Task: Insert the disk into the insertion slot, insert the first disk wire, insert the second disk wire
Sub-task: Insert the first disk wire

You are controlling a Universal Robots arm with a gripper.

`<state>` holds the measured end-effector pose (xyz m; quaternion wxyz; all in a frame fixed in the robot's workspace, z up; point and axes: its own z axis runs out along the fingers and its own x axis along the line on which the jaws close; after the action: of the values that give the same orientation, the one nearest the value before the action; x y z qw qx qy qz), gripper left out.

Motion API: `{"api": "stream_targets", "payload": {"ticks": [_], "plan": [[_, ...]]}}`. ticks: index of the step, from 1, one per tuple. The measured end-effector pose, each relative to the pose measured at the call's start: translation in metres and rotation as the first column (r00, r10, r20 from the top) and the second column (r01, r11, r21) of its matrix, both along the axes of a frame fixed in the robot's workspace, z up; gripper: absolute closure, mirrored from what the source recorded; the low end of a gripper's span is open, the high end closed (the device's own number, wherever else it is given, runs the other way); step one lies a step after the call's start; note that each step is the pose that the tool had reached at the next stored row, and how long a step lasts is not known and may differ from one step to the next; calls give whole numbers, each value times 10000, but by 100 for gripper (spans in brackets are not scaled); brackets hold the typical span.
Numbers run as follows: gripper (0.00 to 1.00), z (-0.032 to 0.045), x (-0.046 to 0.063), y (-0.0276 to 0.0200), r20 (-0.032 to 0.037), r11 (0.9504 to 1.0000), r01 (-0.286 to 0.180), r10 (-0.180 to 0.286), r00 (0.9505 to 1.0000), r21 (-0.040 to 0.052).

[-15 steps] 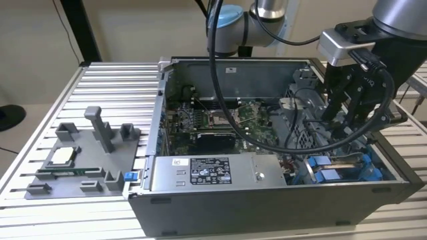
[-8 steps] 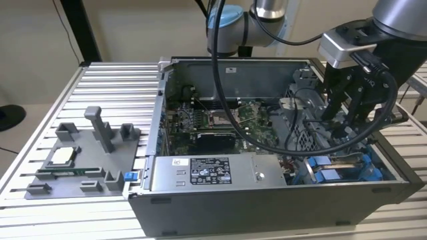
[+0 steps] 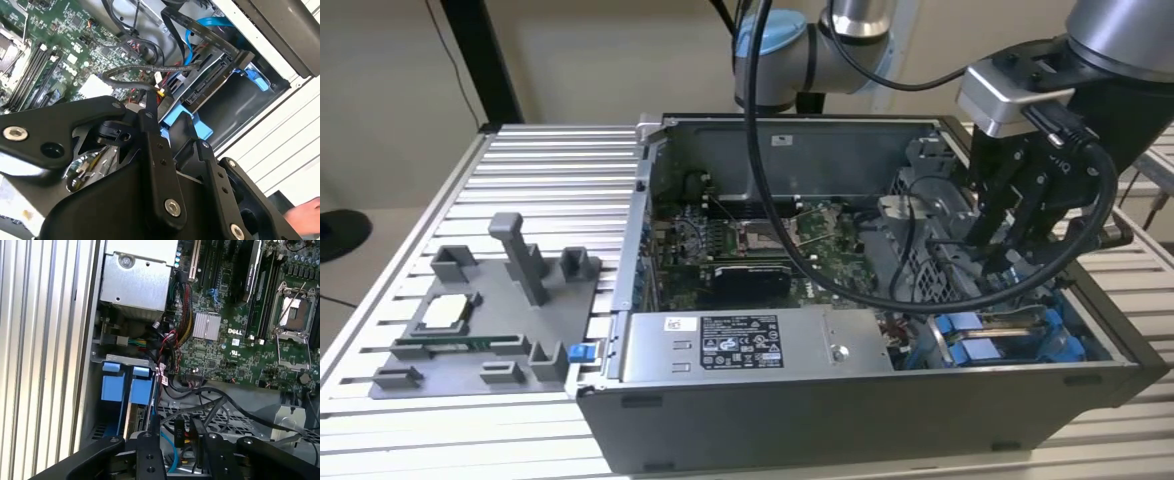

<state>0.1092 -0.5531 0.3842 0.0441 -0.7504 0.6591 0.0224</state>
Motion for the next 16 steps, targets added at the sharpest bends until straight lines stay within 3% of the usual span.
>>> {"api": "stream_targets", "payload": {"ticks": [12,16], "plan": [[0,-2,2,0,1,10000,-71,71,10000,14],[0,-6,1,0,1,9999,-86,86,10000,76]]}}
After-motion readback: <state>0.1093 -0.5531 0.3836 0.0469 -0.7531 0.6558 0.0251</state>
